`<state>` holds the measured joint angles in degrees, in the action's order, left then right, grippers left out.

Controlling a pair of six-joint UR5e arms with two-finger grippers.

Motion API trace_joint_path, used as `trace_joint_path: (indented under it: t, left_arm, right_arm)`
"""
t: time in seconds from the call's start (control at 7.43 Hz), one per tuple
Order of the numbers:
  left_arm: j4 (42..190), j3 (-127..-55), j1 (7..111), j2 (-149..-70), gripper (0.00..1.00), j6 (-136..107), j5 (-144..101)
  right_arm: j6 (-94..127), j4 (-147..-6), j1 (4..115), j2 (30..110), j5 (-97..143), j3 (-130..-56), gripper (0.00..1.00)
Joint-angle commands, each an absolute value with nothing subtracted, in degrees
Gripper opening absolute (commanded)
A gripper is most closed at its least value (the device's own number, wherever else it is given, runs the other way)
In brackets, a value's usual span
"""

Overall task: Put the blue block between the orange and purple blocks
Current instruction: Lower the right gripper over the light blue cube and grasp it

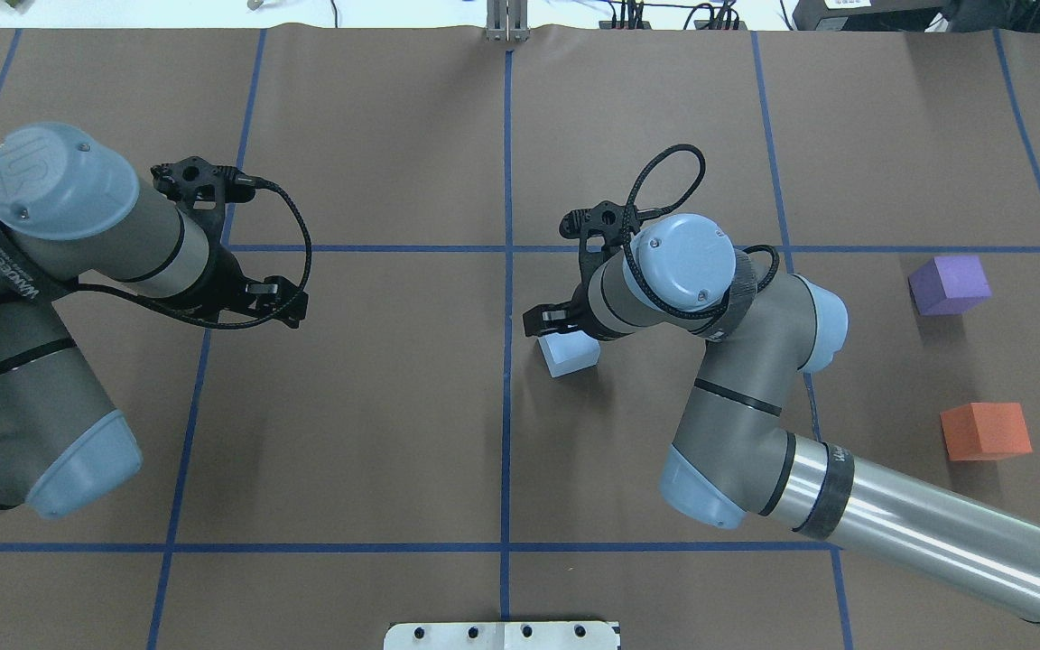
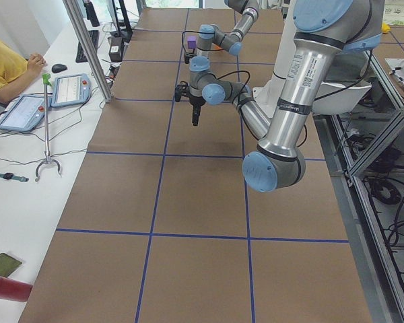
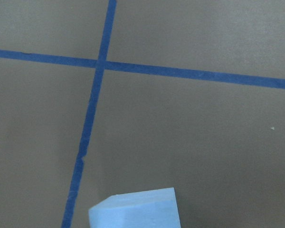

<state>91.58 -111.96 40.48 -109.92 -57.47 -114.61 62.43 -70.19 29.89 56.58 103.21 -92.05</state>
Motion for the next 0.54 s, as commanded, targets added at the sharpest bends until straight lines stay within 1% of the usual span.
trace_joint_path:
  t: [0.0, 0.4]
  left_arm:
    - [91.6, -111.9, 40.5, -110.0, 0.99, -57.5, -114.6]
    - [91.7, -111.7, 40.3, -110.0, 0.99, -57.6, -114.6]
  right_arm:
    - [61.4, -69.9, 29.6, 56.3, 102.9, -91.2, 1.0]
    - [52.0, -69.9, 29.4, 56.2, 102.7, -90.7, 1.0]
